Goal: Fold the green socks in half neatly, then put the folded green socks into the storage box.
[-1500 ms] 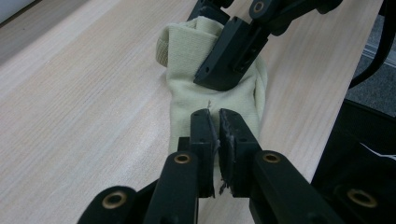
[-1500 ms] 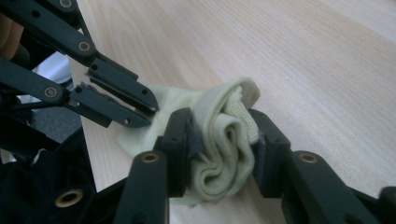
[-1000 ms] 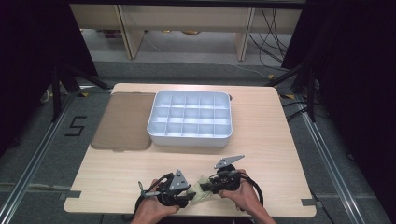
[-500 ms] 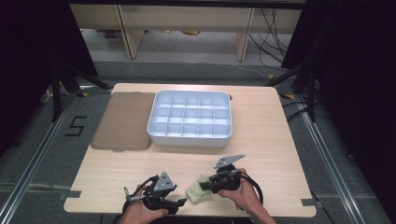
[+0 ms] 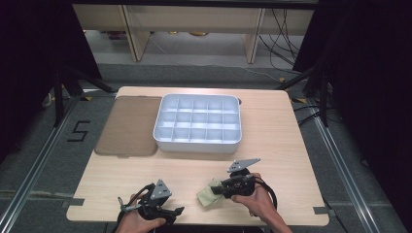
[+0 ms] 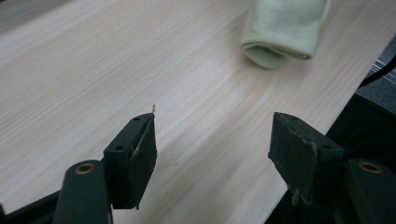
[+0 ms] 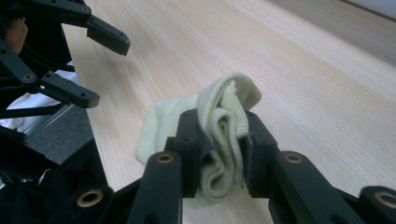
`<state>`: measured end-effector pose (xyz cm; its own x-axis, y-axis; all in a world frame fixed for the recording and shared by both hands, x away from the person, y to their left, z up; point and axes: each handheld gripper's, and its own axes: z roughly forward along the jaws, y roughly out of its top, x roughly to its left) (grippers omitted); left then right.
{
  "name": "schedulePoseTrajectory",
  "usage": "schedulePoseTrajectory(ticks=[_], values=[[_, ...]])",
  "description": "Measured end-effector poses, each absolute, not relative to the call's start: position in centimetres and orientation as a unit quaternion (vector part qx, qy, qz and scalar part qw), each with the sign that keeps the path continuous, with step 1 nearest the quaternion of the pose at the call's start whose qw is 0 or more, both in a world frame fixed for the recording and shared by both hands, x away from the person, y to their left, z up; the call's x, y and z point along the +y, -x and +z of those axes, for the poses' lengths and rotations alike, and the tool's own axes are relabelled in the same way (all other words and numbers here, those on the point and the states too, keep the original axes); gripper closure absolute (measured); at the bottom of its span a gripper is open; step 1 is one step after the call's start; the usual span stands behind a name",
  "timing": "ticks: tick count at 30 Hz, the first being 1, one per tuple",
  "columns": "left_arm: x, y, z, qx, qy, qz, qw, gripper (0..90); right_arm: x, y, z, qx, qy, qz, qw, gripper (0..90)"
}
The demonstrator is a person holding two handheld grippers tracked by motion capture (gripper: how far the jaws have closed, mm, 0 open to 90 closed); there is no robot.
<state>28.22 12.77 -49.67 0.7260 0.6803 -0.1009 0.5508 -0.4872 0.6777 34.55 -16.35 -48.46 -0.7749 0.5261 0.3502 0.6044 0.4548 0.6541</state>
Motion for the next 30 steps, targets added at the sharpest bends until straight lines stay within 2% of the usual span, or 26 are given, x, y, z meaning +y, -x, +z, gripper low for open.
schedulePoseTrajectory(ticks=[7, 9, 26, 30], values=[[13.7, -28.2, -49.8, 0.365, -0.856, 0.101, 0.353, 27.6, -16.7, -34.8, -47.8, -0.855, 0.331, -0.399, 0.030, 72.2], [13.8, -28.2, -49.9, 0.374, -0.852, 0.100, 0.352, 24.3, -16.8, -34.8, -47.4, -0.856, 0.329, -0.399, 0.025, 72.2], [14.0, -28.1, -49.9, 0.368, -0.854, 0.111, 0.350, 20.5, -17.9, -35.5, -46.2, -0.853, 0.339, -0.397, 0.018, 72.2], [13.9, -28.0, -50.0, 0.363, -0.856, 0.112, 0.351, 22.4, -18.2, -35.8, -46.1, -0.852, 0.339, -0.399, 0.023, 72.1]])
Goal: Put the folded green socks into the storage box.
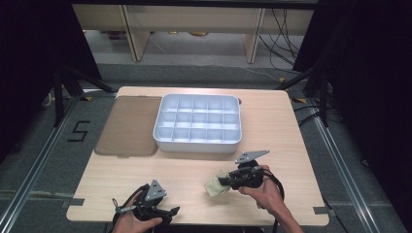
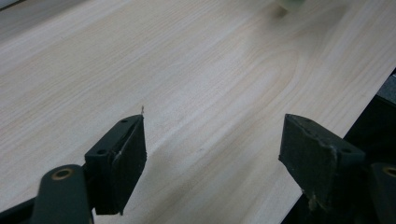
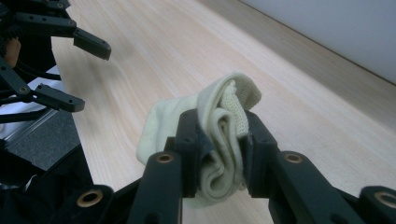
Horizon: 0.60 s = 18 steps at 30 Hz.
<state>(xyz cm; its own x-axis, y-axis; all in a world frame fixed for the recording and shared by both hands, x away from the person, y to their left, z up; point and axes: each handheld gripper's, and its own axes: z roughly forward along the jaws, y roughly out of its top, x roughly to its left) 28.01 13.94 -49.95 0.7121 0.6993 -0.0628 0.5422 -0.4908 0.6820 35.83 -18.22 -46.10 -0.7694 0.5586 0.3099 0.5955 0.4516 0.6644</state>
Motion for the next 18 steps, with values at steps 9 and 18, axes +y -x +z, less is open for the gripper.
schedulePoseTrajectory(ticks=[9, 18], values=[[14.1, -28.1, -49.8, 0.362, -0.857, 0.117, 0.348, 22.5, -19.1, -36.3, -45.8, -0.849, 0.355, -0.392, 0.011, 72.1], [14.0, -28.1, -50.1, 0.371, -0.854, 0.113, 0.347, 19.8, -19.3, -36.8, -45.1, -0.852, 0.356, -0.384, 0.000, 72.1]])
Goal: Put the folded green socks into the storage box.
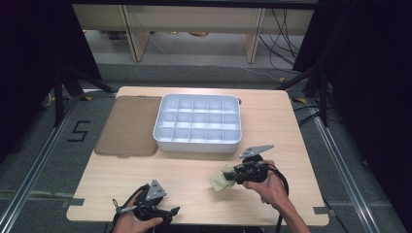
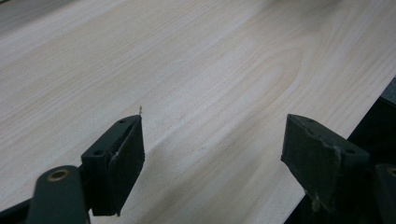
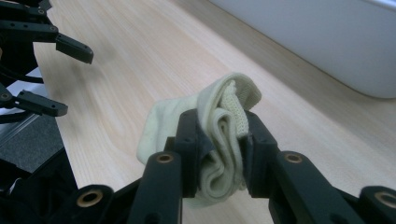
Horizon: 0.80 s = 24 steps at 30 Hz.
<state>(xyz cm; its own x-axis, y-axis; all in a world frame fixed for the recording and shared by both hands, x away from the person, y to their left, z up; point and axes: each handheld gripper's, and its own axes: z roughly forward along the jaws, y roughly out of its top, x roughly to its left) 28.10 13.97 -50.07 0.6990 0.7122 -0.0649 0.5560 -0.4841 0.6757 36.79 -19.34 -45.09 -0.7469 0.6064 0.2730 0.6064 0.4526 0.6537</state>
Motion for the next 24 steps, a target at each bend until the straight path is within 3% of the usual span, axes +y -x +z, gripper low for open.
schedulePoseTrajectory(ticks=[24], values=[[14.0, -28.1, -50.1, 0.372, -0.853, 0.117, 0.347, 18.9, -19.9, -38.8, -41.9, -0.863, 0.353, -0.361, -0.035, 72.1]])
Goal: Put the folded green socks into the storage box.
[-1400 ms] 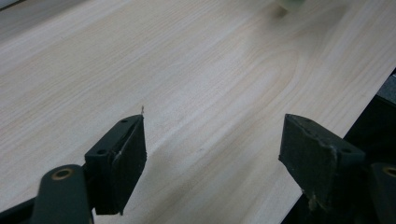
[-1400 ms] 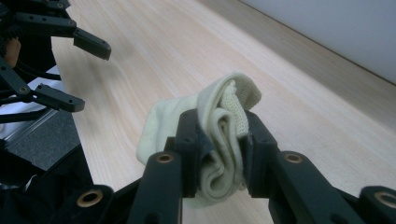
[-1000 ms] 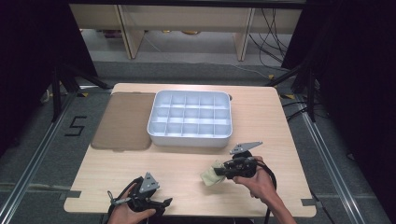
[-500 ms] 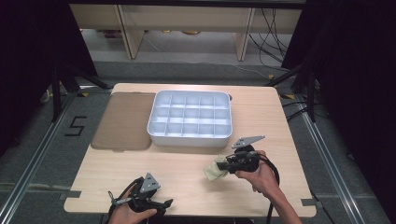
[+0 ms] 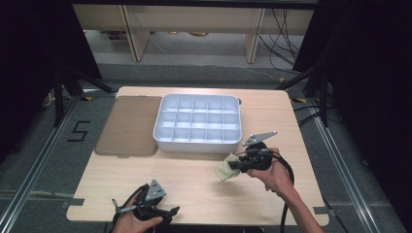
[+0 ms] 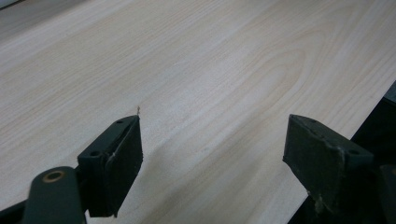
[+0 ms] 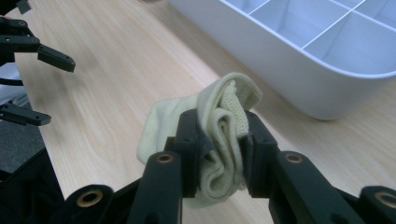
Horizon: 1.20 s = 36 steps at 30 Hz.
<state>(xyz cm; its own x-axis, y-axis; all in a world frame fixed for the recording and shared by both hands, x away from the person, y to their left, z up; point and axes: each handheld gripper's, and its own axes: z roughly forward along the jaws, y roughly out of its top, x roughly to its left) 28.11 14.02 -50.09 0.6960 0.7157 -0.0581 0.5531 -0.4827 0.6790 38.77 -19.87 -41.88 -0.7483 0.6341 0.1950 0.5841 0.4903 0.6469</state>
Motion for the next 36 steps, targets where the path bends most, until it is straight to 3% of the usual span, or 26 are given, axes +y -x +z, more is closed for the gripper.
schedulePoseTrajectory(ticks=[24, 36], values=[[14.0, -28.2, -50.3, 0.370, -0.857, 0.114, 0.341, 19.9, -19.2, -41.2, -38.1, 0.873, -0.365, 0.320, 0.040, 72.0], [14.2, -28.2, -50.1, 0.366, -0.858, 0.118, 0.339, 20.2, -19.3, -43.9, -35.6, 0.869, -0.369, 0.322, 0.068, 72.0]])
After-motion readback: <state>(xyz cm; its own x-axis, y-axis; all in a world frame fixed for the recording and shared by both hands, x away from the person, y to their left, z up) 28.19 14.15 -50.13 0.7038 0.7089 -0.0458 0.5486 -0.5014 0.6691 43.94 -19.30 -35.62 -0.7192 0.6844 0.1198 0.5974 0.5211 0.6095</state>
